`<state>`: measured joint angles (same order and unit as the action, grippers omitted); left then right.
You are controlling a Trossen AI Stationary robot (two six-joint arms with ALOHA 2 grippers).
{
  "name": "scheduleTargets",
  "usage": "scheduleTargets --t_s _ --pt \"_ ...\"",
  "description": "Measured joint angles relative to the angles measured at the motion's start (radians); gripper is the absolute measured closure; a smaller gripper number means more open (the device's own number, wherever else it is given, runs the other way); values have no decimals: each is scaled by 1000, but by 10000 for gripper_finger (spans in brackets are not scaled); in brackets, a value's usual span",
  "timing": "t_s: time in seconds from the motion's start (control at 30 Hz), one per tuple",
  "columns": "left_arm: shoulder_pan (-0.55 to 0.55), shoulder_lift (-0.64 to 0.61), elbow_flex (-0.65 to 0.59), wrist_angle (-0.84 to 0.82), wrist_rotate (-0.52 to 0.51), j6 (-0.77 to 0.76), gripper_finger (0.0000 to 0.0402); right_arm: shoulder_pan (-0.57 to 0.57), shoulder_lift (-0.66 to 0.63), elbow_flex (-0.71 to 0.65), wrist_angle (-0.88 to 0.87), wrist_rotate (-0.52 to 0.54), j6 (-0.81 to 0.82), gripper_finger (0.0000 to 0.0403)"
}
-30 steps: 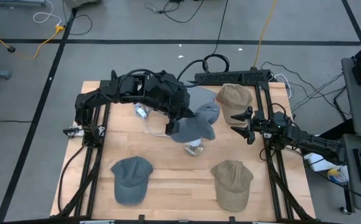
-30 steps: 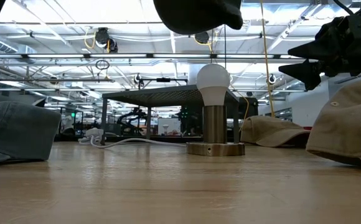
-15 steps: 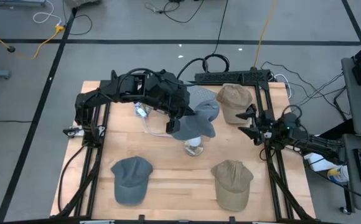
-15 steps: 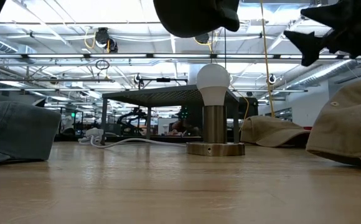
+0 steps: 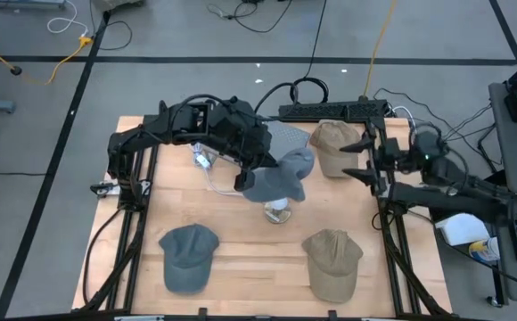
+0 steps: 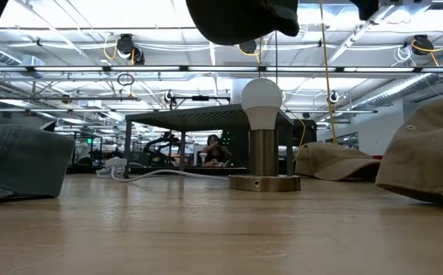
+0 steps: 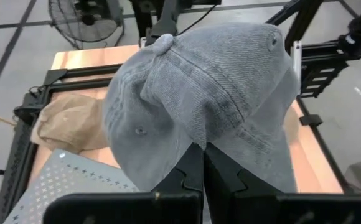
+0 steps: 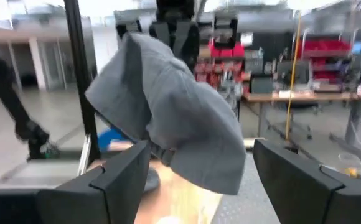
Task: Pick & Place hat
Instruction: Put the top gray cap on the shelf
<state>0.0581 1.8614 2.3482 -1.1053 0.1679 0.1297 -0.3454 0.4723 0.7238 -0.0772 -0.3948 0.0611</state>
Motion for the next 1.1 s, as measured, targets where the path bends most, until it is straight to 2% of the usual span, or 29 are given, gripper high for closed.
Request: scheduleTargets --t_s 0.37,0.57,0.7,0.97,1.1 --pt "34 0 0 -7 27 25 402 0 352 580 -405 -30 -257 130" --pt "40 0 0 -7 27 26 401 1 518 799 -594 -30 -353 142" --pt "53 -1 0 -7 42 25 401 38 603 869 -651 -29 -399 142" --pt "75 -2 0 -7 42 23 401 138 710 882 -669 -19 -426 142" --pt "76 -2 0 -9 43 23 401 162 732 882 -665 82 -456 142"
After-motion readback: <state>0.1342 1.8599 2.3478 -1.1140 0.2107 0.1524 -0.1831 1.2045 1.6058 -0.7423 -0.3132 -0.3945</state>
